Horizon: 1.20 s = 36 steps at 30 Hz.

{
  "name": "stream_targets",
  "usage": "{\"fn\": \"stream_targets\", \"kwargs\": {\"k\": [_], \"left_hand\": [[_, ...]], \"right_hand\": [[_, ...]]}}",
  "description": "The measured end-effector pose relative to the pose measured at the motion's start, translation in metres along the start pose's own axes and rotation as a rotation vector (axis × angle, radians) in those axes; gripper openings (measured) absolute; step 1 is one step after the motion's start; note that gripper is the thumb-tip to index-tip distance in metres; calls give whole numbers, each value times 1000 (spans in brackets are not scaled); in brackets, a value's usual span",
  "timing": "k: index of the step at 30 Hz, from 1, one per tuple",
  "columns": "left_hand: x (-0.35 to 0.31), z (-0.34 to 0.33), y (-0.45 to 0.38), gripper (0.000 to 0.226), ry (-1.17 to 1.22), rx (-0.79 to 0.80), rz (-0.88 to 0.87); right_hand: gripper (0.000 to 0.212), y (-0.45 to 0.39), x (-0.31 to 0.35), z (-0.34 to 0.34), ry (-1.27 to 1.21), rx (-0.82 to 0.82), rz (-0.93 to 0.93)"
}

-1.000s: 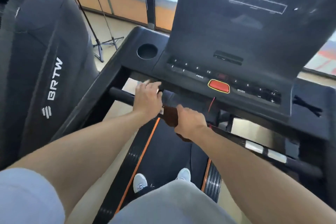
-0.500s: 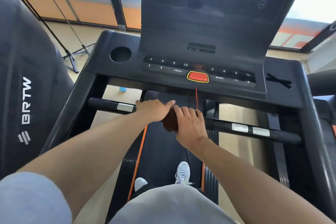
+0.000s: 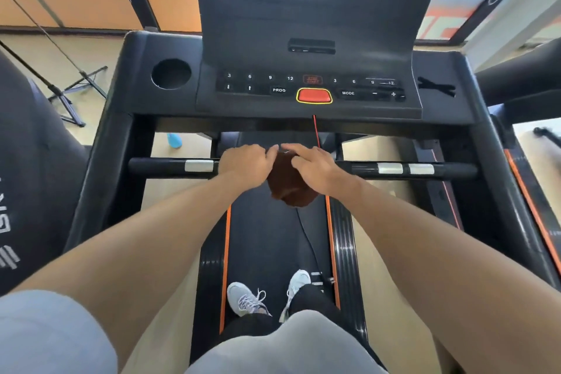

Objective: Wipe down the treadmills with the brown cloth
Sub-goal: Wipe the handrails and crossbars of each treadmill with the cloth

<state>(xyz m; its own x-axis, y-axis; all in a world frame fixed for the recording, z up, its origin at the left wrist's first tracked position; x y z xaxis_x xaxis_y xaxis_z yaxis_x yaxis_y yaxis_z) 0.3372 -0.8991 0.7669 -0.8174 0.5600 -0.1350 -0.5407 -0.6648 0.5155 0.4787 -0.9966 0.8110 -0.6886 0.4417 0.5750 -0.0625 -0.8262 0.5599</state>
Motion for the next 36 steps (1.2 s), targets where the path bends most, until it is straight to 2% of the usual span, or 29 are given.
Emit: {"fn": "stream_targets", "kwargs": {"k": [3, 4, 7, 8, 11, 14, 18, 22, 25, 27, 29, 32, 36], "left_hand": [[1, -5, 10, 95, -13, -125, -79], [-1, -8, 12, 88, 63, -138, -63], [-9, -7, 14, 36, 408, -169, -38], [-12, -6, 16, 29, 499, -165, -43], [-22, -7, 20, 20, 733, -215, -9], [-44, -4, 28, 19, 1025, -264, 27], [-80, -5, 47, 9, 1170, -336, 10], [-125, -6, 73, 9, 1163, -410, -49], [-169, 4, 92, 7, 1119, -429, -152], [-193, 12, 96, 9, 1099, -395, -198], [-215, 17, 99, 12, 1114, -341, -240], [-239, 21, 95, 19, 1144, -304, -278], [-238, 30, 69, 21, 1079, -456, -265]], "right_hand": [[39, 2, 1, -5, 16, -63, 48], [36, 2, -1, -7, 0, -89, 63], [30, 1, -11, -12, -81, -203, 123], [30, 1, -14, -15, -85, -230, 141], [37, 8, -22, -27, -102, -313, 176], [48, 27, -30, -44, -224, -390, 221], [49, 50, -44, -58, -481, -430, 229], [41, 78, -69, -45, -770, -509, 210], [50, 95, -98, -27, -808, -492, 209], [64, 107, -116, -16, -810, -464, 231], [67, 120, -134, -5, -884, -434, 223], [60, 132, -153, 13, -918, -382, 186], [35, 137, -153, 37, -843, -513, 215]]}}
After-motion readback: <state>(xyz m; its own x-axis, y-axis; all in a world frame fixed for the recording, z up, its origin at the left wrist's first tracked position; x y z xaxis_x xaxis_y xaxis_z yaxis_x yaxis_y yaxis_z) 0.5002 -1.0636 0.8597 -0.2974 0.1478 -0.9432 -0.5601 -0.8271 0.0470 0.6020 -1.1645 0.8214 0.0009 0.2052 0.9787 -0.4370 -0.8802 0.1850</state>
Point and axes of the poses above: each hand's wrist, its own y-axis away from the middle knuckle, its own z-axis out of the back of the hand, x = y × z, the point moved 1 cm from there along -y, towards the middle knuckle, and after that the axes turned 11 degrees about x, right-handed, at the moved point
